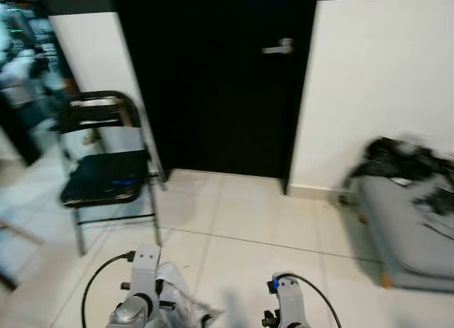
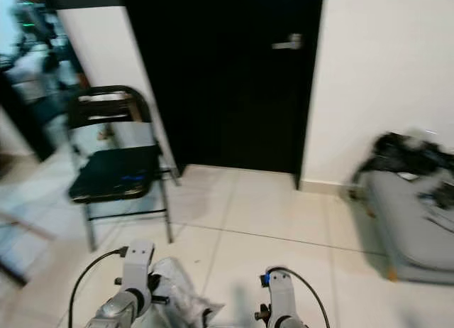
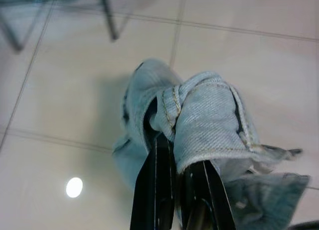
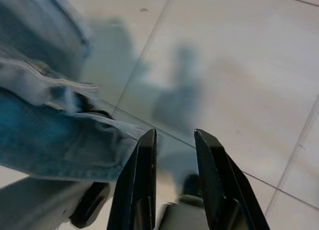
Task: Hang hanger
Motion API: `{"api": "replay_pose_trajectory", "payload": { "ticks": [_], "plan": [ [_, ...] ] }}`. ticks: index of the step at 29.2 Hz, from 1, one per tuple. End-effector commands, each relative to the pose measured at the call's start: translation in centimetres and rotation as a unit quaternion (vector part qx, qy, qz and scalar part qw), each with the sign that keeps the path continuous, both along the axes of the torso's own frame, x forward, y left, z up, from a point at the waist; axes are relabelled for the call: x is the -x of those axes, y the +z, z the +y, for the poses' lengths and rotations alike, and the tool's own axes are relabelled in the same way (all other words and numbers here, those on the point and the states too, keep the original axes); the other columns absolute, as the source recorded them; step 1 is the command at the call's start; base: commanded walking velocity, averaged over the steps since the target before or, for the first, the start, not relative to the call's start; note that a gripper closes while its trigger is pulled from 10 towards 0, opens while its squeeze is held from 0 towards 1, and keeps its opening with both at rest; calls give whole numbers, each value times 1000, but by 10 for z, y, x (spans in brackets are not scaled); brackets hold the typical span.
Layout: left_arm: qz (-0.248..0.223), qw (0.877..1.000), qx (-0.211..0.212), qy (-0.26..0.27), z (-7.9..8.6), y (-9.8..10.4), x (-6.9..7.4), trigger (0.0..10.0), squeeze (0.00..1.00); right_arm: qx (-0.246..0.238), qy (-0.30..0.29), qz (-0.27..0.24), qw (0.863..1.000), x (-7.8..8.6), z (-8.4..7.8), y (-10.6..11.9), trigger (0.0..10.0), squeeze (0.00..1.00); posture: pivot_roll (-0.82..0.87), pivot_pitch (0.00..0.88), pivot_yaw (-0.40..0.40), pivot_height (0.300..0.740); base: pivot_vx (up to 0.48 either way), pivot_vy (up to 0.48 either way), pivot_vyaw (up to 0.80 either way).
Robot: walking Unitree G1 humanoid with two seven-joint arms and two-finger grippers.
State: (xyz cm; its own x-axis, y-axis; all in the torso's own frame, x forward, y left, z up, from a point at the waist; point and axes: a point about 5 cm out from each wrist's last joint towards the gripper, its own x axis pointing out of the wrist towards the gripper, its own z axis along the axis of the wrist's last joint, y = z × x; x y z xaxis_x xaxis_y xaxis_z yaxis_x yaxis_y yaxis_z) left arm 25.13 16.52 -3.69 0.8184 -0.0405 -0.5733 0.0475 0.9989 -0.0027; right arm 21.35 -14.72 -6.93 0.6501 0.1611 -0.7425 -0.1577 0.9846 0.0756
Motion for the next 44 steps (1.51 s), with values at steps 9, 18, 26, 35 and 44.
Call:
{"api": "replay_pose_trajectory", "payload": {
  "ticks": [9, 18, 26, 35, 44],
  "plan": [
    [-4, 1000, -3, 4, 2, 1, -2, 10000, 0, -3, 4, -2, 1000, -3, 3, 2, 10000, 0, -3, 0, 36, 740, 0, 0, 800],
    [-34, 999, 2, 19, 6, 8, -6, 10000, 0, -9, -4, -36, 999, -15, 2, 10, 10000, 0, -16, 0, 48, 740, 0, 0, 800],
    [-89, 996, -9, 20, 9, 22, -15, 10000, 0, -22, -8, -88, 996, -38, 1, 28, 10000, 0, -4, 0, 37, 740, 0, 0, 800],
    [-158, 987, -3, 38, 16, 42, -22, 10000, 0, -46, 15, -152, 987, -67, 12, 54, 10000, 0, 8, 0, 41, 740, 0, 0, 800],
    [-345, 935, -38, 68, 28, 124, -53, 10000, 0, -95, 103, -297, 945, -112, 37, 119, 10000, 0, 28, 0, 33, 740, 30, 0, 89]
  ]
}}
